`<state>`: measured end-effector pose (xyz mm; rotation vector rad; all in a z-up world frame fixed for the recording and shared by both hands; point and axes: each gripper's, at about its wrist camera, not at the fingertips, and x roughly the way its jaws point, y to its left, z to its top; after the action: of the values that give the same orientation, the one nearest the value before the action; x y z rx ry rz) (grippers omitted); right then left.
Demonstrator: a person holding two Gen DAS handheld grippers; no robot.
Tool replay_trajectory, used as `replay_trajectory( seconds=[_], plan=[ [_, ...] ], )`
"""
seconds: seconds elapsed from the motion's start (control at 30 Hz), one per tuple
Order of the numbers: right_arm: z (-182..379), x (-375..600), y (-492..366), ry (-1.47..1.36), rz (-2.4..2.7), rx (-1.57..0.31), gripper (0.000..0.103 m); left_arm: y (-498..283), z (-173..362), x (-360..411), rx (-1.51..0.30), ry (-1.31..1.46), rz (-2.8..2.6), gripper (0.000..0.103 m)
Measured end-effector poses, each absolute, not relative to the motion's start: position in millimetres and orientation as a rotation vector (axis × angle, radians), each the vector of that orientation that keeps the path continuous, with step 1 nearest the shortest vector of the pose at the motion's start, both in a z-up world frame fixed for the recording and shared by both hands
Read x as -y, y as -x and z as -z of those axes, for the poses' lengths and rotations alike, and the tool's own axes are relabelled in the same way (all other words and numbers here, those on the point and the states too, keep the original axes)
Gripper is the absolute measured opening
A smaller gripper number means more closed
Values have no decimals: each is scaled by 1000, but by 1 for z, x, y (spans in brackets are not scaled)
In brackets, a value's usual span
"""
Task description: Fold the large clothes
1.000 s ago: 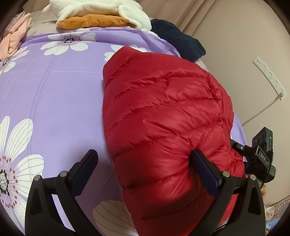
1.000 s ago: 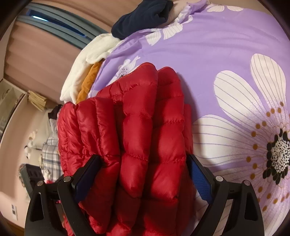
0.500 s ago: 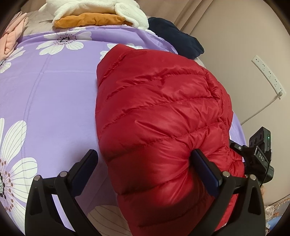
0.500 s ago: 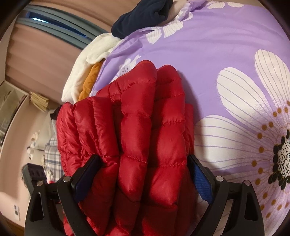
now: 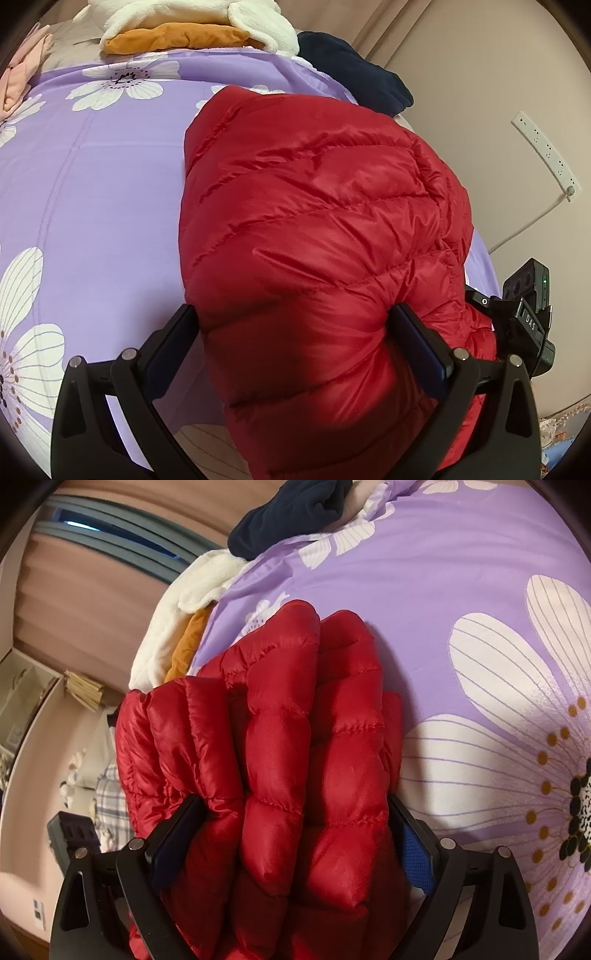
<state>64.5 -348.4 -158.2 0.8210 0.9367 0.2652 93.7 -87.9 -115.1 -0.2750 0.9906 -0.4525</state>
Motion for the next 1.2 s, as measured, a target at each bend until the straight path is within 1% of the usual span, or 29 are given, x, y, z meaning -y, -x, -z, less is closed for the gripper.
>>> replay_trajectory(
  seconds=[0.47,0.67,0.83,0.93,1.2],
  plan=[
    [156,341,-66,-806,-271,-913,94,-95,114,96,-992,249,451,103],
    [150,337,-63,-780,-276,-882,84,-91,110,99,-972,224,441,100],
    [143,333,-61,-746,-275,-860,72,-86,106,104,-956,191,433,95],
    [140,331,-61,-722,-269,-850,67,-84,104,105,-949,173,430,92],
    [131,324,-61,-660,-248,-817,59,-77,99,107,-935,144,420,87]
  ],
)
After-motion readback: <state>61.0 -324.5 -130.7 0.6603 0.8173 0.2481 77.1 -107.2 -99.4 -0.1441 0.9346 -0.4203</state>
